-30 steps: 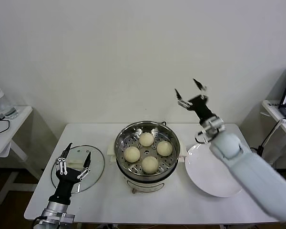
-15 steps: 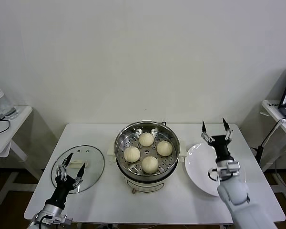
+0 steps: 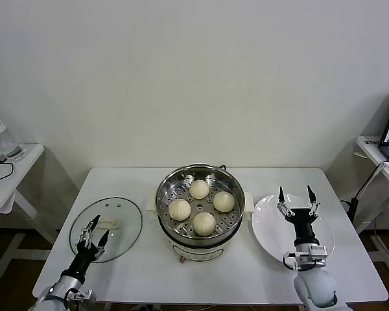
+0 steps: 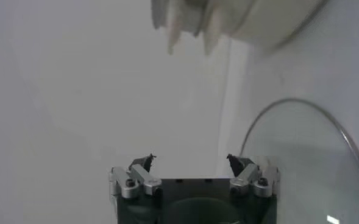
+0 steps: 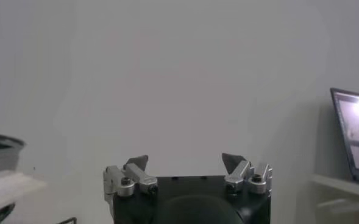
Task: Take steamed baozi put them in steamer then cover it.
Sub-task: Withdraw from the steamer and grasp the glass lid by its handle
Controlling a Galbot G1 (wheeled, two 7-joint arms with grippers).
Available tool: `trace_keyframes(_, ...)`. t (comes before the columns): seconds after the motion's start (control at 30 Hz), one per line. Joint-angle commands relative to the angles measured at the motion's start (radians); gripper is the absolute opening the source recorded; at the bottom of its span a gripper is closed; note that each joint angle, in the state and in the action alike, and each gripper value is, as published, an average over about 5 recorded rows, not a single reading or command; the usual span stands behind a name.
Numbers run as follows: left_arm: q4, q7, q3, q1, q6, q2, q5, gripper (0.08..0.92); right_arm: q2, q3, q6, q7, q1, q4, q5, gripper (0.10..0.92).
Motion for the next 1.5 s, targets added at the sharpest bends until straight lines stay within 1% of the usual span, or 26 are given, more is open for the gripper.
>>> trace_keyframes(0.03,0.166,-0.056,0.025,-0.11,-0.011,-0.004,0.095,0.823,0.039,0.028,0.011,-0.002,-0.043,-0.007,-0.021,0.823)
trace_keyframes(0.23,0.198,-0.083,0.035,-0.161,0.035,-0.021,0.122,0.823,0.045,0.027,0.016,-0.008,-0.045,-0.012,-0.027,0.823)
trace_keyframes(0.4,0.21,-0.089,0.041,-0.189,0.071,-0.026,0.139,0.823,0.044,0.031,0.023,-0.014,-0.048,-0.02,-0.029,0.823)
trace_keyframes(0.83,0.275,-0.089,0.078,-0.259,0.08,-0.034,0.135,0.823,0.049,0.039,0.03,-0.018,-0.052,-0.021,-0.039,0.823)
trace_keyframes(1.1,0.311,-0.084,0.088,-0.282,0.081,-0.036,0.135,0.821,0.047,0.04,0.031,-0.018,-0.05,-0.018,-0.045,0.823)
trace_keyframes(1.2,0.316,-0.08,0.088,-0.283,0.081,-0.037,0.135,0.784,0.044,0.038,0.029,-0.016,-0.046,-0.015,-0.047,0.823)
trace_keyframes(1.5,0.336,-0.077,0.087,-0.285,0.075,-0.037,0.133,0.532,0.046,0.035,0.029,-0.016,-0.041,-0.015,-0.05,0.823)
